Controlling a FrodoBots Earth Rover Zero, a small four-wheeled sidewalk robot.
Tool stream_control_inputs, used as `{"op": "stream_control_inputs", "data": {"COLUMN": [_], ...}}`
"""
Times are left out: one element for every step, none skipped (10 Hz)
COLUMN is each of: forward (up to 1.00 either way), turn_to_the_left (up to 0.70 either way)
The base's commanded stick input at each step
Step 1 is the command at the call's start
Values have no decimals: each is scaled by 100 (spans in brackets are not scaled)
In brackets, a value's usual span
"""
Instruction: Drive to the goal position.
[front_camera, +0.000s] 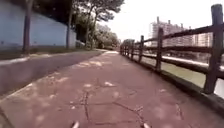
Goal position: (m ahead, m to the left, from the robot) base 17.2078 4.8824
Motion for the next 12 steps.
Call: {"op": "stream_control_inputs", "data": {"forward": [70, 70, 70, 70, 70, 70, 70, 70, 70, 70, 70, 70], "turn_to_the_left": [0, 0, 0, 0, 0, 0, 0, 0, 0, 0, 0, 0]}}
